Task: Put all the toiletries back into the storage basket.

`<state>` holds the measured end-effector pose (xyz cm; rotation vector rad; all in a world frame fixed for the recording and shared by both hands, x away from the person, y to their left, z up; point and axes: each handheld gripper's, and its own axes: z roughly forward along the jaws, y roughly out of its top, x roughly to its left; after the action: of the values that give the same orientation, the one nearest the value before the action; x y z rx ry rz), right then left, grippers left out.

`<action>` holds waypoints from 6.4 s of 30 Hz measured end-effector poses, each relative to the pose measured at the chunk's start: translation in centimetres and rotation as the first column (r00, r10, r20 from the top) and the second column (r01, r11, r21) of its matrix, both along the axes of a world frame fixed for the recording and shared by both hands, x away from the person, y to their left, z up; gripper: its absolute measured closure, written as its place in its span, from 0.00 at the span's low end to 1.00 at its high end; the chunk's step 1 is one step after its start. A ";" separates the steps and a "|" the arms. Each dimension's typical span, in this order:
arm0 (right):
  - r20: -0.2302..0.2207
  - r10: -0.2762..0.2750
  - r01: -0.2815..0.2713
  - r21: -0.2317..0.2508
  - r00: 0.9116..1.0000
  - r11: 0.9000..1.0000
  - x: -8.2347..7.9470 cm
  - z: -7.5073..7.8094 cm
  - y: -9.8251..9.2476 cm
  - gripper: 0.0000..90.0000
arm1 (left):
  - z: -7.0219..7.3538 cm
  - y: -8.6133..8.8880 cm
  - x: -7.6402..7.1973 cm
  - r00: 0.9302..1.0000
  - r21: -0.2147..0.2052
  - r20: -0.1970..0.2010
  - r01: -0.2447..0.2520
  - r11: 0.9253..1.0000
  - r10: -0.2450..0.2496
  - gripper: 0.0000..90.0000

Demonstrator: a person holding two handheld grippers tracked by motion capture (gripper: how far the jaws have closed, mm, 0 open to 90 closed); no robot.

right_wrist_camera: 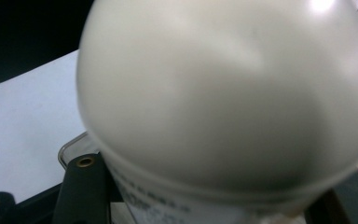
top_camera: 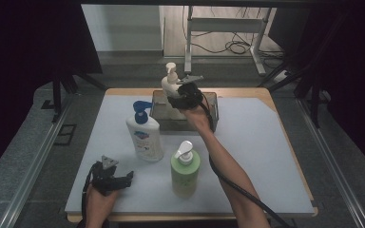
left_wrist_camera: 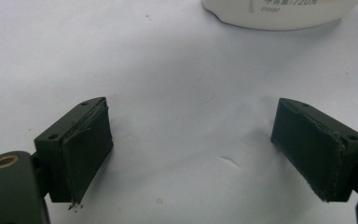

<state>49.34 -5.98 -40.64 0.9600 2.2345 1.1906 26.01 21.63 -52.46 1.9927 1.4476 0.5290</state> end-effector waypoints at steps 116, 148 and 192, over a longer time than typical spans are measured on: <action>-0.232 -0.033 0.026 -0.031 0.972 0.999 -0.4 -6.1 -5.2 1.00 | 0.0 0.0 0.0 1.000 0.002 -0.001 0.000 1.000 0.000 0.13; -0.266 -0.003 -0.004 -0.025 0.964 1.000 0.6 -6.3 -1.7 0.99 | 0.0 0.0 0.0 1.000 0.002 -0.001 0.000 1.000 0.000 0.13; -0.289 0.040 -0.049 -0.025 0.956 0.998 0.8 -6.5 2.7 0.99 | 0.0 0.0 0.0 1.000 0.003 -0.003 0.001 1.000 -0.001 0.13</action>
<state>50.12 -3.33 -47.11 1.1396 2.5048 1.0872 26.02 21.63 -52.44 1.9968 1.4486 0.5281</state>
